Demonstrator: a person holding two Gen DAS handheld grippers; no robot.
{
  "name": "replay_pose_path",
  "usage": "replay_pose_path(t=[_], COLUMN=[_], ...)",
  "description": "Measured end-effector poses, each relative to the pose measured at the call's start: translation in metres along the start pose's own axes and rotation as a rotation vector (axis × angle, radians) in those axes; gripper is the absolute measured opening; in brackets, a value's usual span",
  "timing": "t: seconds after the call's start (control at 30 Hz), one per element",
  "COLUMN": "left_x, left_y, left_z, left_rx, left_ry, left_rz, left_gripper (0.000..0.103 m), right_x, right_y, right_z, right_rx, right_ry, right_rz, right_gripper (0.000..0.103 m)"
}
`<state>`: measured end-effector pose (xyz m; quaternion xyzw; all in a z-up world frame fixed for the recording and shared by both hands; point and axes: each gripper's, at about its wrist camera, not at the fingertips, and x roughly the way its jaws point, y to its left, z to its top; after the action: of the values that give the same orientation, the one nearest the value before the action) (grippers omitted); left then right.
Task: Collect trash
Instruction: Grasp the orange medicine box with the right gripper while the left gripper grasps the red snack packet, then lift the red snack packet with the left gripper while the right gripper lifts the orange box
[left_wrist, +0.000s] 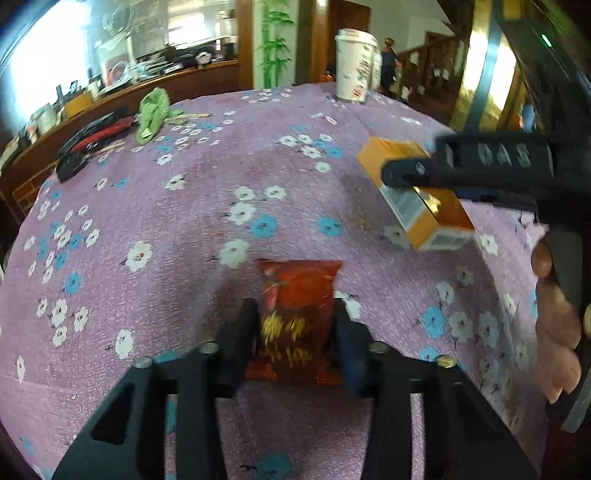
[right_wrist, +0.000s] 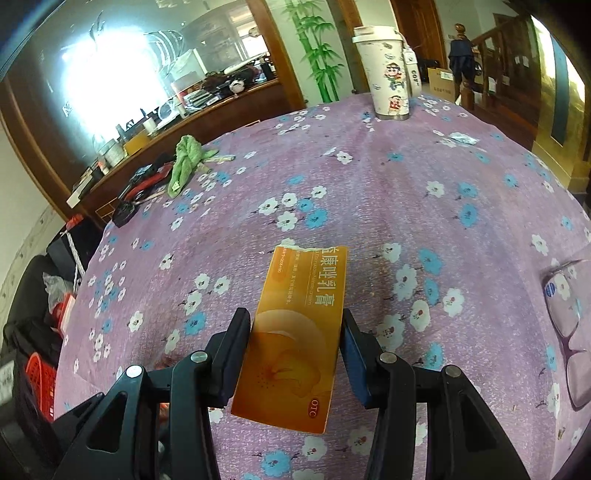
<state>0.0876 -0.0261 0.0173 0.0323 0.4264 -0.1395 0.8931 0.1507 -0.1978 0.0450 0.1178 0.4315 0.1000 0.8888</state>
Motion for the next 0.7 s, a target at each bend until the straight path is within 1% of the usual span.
replay_pose_path(t=[0.07,0.2,0.3,0.37,0.47,0.57,0.67,0.7], left_x=[-0.001,-0.004,-0.011,-0.016,-0.024,-0.029,-0.035,-0.038], left_y=[0.009,0.021,0.031,0.039,0.054,0.065,0.071,0.073], left_z=[0.001,0.001,0.002,0.003,0.005,0.007,0.007,0.006], left_rx=[-0.038,-0.068,-0.094,-0.117,-0.167,-0.210,-0.221,-0.227], left_ry=[-0.006,-0.021,-0.053,-0.081,-0.120,-0.146,-0.172,-0.178], left_rz=[-0.026,-0.011,0.013,0.044,0.121,0.185,0.259,0.273], left_gripper=[0.034,0.034,0.033,0.033,0.033,0.033,0.033,0.033], right_x=[0.001,0.005,0.005,0.006,0.007,0.004,-0.002,-0.005], right_y=[0.004,0.013,0.023,0.031,0.041,0.054,0.067,0.071], right_z=[-0.002,-0.006,-0.010,-0.013,-0.017,-0.022,-0.028,-0.029], right_rx=[-0.016,-0.050,-0.093,-0.121,-0.160,-0.198,-0.243,-0.254], right_ry=[0.006,0.020,0.014,0.011,0.008,-0.015,-0.046,-0.056], right_rz=[0.007,0.023,0.023,0.031,0.046,0.065,0.086,0.094], right_gripper=[0.051,0.051,0.051,0.051,0.051,0.051,0.051,0.051])
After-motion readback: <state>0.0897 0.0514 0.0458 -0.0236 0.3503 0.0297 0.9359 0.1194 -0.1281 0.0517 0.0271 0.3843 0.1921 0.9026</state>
